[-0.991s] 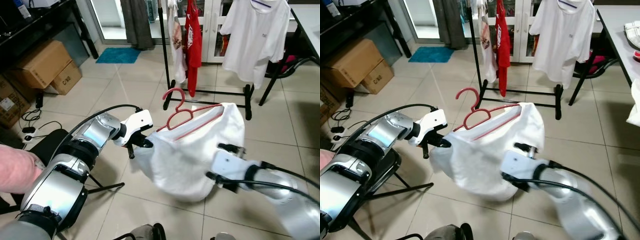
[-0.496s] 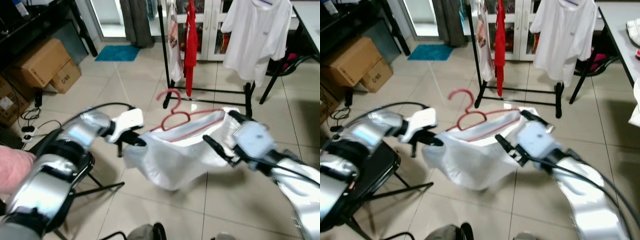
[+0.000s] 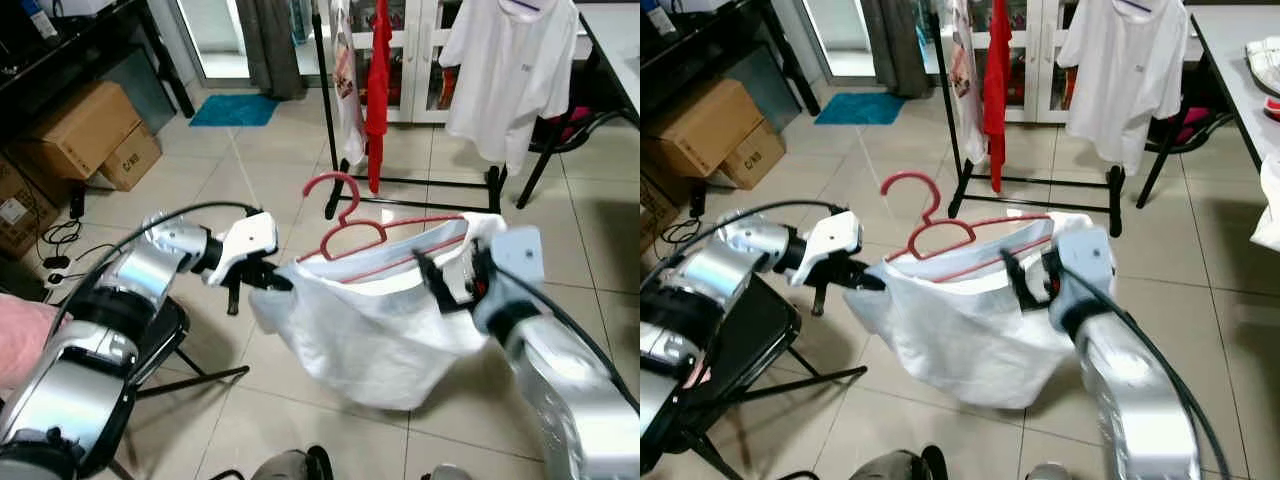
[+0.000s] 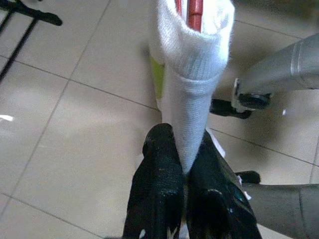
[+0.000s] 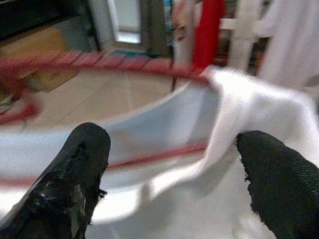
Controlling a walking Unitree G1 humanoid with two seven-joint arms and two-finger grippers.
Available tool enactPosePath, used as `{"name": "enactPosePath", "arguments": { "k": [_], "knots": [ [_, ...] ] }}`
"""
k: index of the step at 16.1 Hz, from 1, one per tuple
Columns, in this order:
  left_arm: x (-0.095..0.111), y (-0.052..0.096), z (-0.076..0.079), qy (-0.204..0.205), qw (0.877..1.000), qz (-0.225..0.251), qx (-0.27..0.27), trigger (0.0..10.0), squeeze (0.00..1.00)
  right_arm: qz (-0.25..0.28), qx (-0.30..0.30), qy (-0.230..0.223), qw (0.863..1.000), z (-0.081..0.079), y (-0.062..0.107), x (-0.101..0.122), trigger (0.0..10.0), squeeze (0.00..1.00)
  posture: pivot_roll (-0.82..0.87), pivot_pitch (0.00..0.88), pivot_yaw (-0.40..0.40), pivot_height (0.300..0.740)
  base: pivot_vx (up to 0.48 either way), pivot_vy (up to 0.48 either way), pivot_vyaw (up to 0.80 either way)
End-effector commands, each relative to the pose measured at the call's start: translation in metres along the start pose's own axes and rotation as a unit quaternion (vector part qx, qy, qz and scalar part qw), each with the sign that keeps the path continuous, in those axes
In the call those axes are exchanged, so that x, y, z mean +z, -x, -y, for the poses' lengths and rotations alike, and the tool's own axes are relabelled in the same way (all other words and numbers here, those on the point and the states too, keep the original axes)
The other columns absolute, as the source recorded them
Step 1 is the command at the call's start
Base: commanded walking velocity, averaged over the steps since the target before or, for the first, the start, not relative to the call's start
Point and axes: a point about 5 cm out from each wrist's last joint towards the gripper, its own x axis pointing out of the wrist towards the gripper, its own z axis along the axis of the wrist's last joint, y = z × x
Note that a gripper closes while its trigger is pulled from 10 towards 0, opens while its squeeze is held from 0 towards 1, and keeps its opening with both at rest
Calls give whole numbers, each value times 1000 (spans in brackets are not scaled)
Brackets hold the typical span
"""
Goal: Hang hanger
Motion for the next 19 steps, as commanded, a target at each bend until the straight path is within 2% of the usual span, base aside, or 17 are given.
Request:
{"name": "enactPosePath", "arguments": {
  "k": [1,2,7,19],
  "knots": [
    [1,5,0,-5,1000,7,5,0,0,-6,-42,-13,999,4,-5,2,2745,0,-100,32,195,740,0,0,0],
    [0,4,0,-6,1000,3,6,0,0,-7,-64,-5,998,7,-7,4,0,0,-100,32,193,740,0,0,0],
    [0,5,1,-5,1000,-5,15,0,0,-8,-93,17,995,13,-7,8,0,0,-109,17,188,740,0,0,0],
    [-1,7,-2,-4,1000,-12,20,0,0,-12,-65,40,997,16,-11,8,0,0,-115,0,188,740,0,0,0]
  ]
}}
